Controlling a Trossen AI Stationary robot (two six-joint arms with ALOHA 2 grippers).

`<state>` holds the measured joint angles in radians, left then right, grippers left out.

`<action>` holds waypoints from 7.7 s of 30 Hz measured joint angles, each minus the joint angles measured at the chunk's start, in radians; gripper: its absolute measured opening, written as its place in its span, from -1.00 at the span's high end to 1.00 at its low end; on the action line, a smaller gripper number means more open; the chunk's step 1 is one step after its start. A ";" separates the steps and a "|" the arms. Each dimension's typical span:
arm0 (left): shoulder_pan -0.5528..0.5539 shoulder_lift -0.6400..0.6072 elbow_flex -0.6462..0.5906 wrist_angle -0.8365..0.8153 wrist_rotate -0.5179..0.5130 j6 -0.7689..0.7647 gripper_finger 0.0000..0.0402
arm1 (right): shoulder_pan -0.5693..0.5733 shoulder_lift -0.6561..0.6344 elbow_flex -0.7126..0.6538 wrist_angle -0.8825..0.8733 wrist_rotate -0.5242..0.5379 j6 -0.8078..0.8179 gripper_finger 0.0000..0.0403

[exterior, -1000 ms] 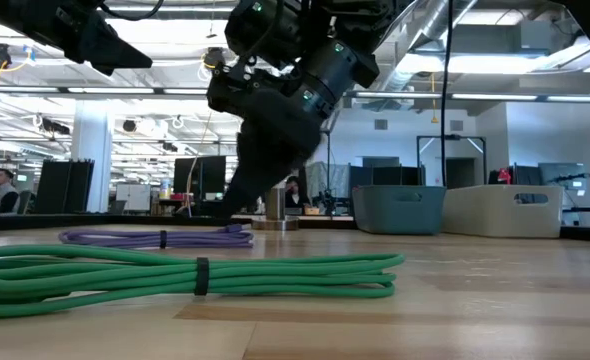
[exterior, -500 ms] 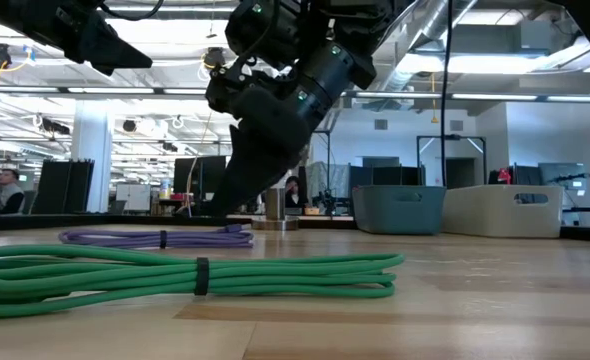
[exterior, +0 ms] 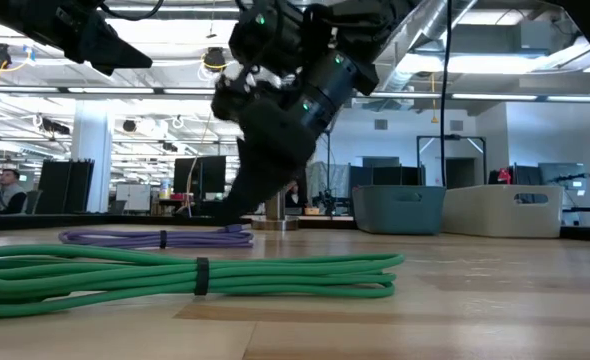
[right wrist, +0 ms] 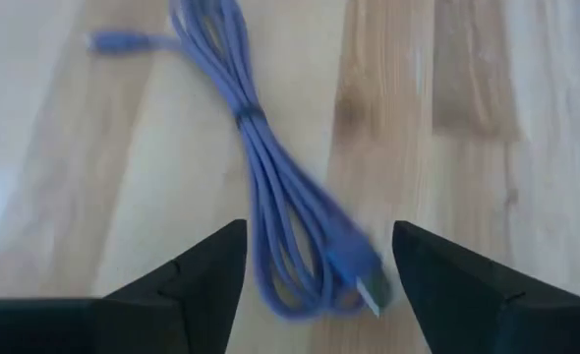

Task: Pick & Place USB Port
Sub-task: Put the purple charger cable into the gray bin, then put the green charger cable into the gray bin

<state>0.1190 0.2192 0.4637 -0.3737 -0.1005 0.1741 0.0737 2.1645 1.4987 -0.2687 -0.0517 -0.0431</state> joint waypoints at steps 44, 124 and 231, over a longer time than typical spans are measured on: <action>0.000 0.000 0.000 0.000 0.000 0.000 0.92 | -0.021 -0.174 -0.061 -0.021 0.161 -0.072 0.76; 0.000 0.000 0.000 0.000 0.000 -0.022 0.92 | -0.602 -1.364 -0.796 -0.927 0.613 0.752 0.76; 0.000 0.000 0.000 0.015 0.000 -0.023 0.92 | 0.134 -0.508 -0.258 -0.139 -0.302 0.512 0.13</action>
<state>0.1192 0.2192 0.4637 -0.3583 -0.1009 0.1516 0.2078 1.6569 1.2412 -0.4073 -0.3540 0.4684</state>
